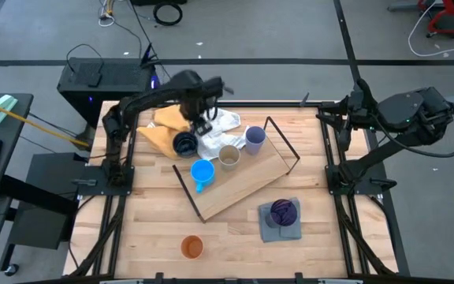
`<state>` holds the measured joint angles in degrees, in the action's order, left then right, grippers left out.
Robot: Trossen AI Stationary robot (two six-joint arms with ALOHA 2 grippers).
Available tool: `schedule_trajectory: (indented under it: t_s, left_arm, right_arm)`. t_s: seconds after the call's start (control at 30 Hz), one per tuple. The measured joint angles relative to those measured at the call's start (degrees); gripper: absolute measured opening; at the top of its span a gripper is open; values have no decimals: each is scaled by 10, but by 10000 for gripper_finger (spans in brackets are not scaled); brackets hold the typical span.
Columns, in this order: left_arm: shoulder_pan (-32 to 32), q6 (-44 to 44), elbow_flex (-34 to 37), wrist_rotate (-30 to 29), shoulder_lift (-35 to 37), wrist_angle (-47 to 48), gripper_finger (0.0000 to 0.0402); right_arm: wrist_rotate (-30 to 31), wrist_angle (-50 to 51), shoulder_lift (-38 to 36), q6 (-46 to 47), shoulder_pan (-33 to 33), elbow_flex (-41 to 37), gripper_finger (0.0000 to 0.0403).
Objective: Stack small to large cups/mugs on shelf
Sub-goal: Align the dark blue mug with the light blue mug on the shelf
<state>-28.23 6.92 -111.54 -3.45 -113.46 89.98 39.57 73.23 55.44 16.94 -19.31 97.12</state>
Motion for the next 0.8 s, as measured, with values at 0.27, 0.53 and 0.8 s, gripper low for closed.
schedule_trajectory:
  t_s: [0.27,0.53,0.8]
  left_arm:
    - [3,14,152,-26,56,-8,177]
    - [2,54,237,-38,116,-110,177]
    - [-2,55,262,-58,116,-149,177]
  right_arm:
    - [0,0,0,0,0,0,114]
    - [0,0,0,4,0,0,114]
    - [0,0,5,13,0,0,113]
